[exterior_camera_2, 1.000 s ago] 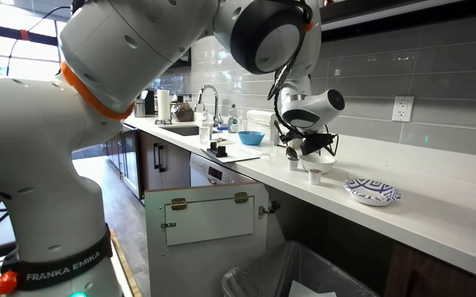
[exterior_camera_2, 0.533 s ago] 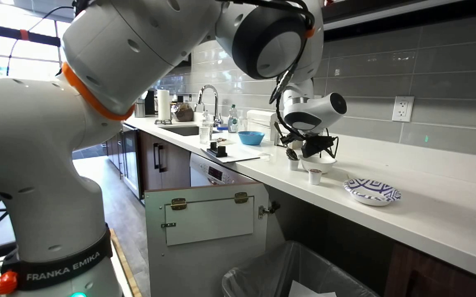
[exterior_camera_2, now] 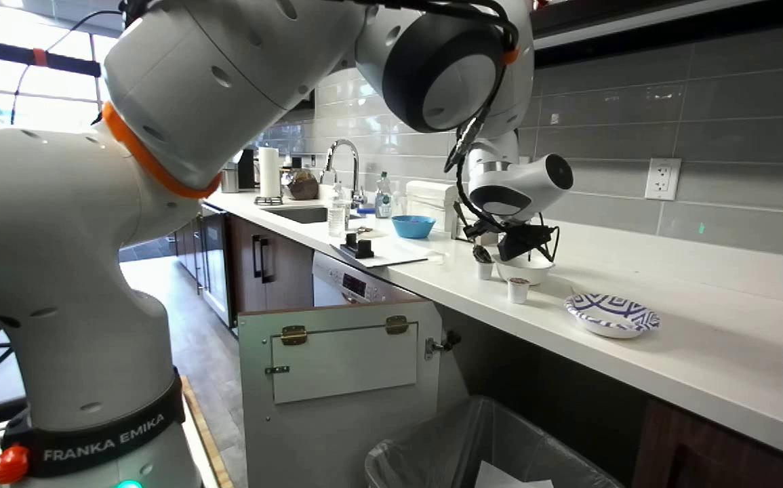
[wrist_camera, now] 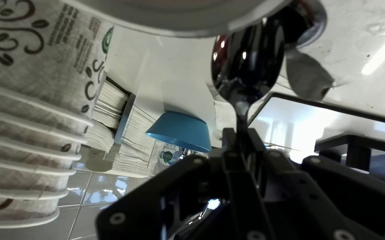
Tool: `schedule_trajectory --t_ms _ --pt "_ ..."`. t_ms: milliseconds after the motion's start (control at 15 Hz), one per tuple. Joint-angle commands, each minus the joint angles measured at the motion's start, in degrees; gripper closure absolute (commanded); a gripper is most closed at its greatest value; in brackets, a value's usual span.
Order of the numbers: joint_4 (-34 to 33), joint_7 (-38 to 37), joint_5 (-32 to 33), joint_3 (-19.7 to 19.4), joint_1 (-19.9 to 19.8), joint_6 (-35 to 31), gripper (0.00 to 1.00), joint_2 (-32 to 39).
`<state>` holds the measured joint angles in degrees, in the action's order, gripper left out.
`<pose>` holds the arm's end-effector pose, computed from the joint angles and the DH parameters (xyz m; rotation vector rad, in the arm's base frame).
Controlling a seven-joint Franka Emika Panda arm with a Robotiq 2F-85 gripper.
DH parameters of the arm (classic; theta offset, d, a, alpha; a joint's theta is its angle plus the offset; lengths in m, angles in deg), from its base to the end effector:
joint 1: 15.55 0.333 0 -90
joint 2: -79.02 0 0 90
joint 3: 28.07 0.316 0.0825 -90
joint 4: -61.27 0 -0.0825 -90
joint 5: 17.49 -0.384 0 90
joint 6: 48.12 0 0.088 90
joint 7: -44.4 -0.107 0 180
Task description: Use a spoon to transfer some contents from the left coffee pod to the bowl
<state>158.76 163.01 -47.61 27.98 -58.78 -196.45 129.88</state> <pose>0.7005 0.0312 0.2801 -1.7704 -1.6911 -1.2540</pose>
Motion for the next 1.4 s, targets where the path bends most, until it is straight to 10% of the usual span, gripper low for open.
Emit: schedule_trajectory --t_ms 0,1333 --pt "-1.2 1.9 -1.2 -0.5 0.3 1.8 0.98 1.0" --pt "-4.9 -1.7 -0.7 -6.4 6.2 3.0 0.98 -0.4"
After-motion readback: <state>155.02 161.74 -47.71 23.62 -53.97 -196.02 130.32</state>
